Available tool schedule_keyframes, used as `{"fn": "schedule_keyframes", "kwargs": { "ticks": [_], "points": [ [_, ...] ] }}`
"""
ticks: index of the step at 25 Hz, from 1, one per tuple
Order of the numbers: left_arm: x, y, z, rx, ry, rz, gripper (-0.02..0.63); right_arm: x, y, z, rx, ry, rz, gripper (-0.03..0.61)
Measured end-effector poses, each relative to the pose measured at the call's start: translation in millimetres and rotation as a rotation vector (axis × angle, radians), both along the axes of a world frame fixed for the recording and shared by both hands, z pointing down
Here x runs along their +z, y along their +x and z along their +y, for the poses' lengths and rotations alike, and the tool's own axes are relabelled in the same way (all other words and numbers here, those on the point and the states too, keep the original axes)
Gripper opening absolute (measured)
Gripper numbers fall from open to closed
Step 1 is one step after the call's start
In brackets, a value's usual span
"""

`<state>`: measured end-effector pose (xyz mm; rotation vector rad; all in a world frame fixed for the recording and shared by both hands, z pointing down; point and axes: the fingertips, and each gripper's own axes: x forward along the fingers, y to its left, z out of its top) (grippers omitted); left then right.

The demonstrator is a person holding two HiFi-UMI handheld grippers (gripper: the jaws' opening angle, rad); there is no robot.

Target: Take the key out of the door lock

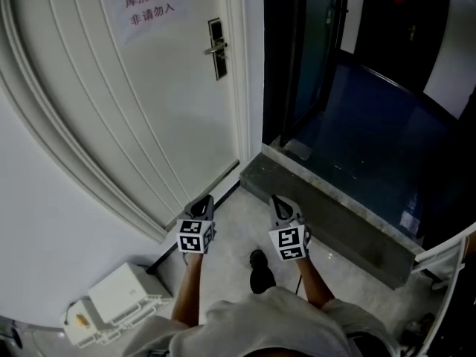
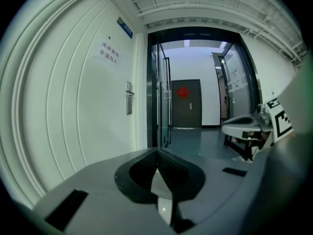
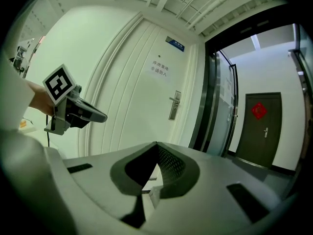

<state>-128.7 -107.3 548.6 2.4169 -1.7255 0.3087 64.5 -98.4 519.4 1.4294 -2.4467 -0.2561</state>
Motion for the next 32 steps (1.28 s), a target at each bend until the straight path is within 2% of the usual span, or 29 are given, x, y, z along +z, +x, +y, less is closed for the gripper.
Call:
{"fn": "schedule_keyframes", "kwargs": {
  "ticks": [9, 14, 18, 24, 32],
  "points": [
    [-22, 5, -130, -0.047, 0.007, -0.011, 0.018, -16, 6, -137, -0.043, 0.001, -0.007, 0.023],
    [-24, 2, -190, -0.072, -0.015, -0.015, 0.018, -20, 2, -203, -0.071, -0.003, -0.009, 0.023],
    [-25, 0, -237, -0.090, -0.003, -0.008, 0.018, -22, -1, -251, -0.092, -0.004, -0.004, 0.023],
    [-23, -2, -284, -0.120, -0.001, 0.002, 0.017, -20, -9, -305, -0.129, -0.004, 0.007, 0.023],
    [-12, -18, -323, -0.147, -0.023, 0.015, 0.018, -14, -28, -349, -0.157, -0.022, 0.010, 0.023]
  ]
}}
